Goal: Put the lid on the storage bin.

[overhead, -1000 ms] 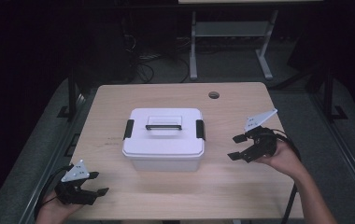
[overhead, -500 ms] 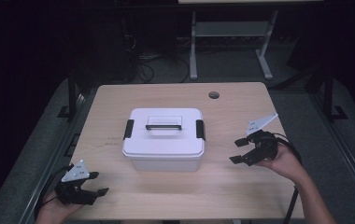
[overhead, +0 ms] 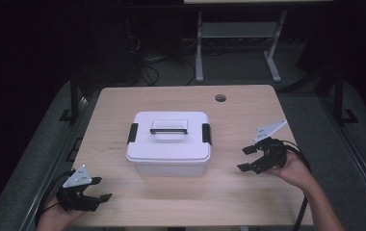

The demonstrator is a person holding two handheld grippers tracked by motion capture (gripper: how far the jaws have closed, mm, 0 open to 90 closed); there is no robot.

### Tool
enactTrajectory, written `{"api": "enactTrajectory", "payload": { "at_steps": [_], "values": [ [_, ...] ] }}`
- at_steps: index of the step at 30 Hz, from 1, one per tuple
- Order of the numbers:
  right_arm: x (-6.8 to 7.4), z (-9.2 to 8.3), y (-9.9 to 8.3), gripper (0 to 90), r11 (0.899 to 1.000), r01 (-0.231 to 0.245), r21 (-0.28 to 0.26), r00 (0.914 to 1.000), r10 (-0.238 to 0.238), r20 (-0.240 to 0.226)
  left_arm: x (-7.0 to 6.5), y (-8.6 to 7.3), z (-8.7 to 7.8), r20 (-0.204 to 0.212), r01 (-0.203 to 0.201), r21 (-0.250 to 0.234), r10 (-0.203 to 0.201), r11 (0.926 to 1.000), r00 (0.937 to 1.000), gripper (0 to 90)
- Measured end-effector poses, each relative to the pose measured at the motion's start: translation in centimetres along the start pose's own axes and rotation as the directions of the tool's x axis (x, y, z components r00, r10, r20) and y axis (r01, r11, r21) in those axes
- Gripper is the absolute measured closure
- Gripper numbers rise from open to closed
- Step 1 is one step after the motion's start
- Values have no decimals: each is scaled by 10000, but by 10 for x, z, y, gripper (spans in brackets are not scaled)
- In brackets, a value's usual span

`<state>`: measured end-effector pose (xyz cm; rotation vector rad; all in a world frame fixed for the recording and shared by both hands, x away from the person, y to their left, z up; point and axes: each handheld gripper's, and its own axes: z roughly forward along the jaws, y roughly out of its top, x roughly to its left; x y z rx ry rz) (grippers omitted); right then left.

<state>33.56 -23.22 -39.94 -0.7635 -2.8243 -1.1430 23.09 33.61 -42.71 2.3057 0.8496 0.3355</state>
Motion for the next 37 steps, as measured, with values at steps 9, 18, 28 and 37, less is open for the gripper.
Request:
{"api": "enactTrajectory", "payload": {
  "at_steps": [9, 18, 28, 37],
  "values": [
    [-1, 4, -7, 252, 9999, -135, 22, 9999, 136, -91, 0, 0, 0, -16, 5, -6, -5, 10000, 10000, 282],
    [-2, 7, -12, 252, 9998, -169, 40, 9997, 170, -162, 0, 0, -1, -21, -7, -12, 7, 10000, 10000, 282],
    [-2, 9, -16, 252, 9996, -274, 65, 9994, 275, -213, 1, 0, -1, -28, -14, -11, 14, 10000, 10000, 281],
    [-2, 9, -15, 252, 9996, -269, 56, 9994, 270, -236, 1, 0, 0, -10, -6, -13, 6, 10000, 10000, 280]
  ]
}}
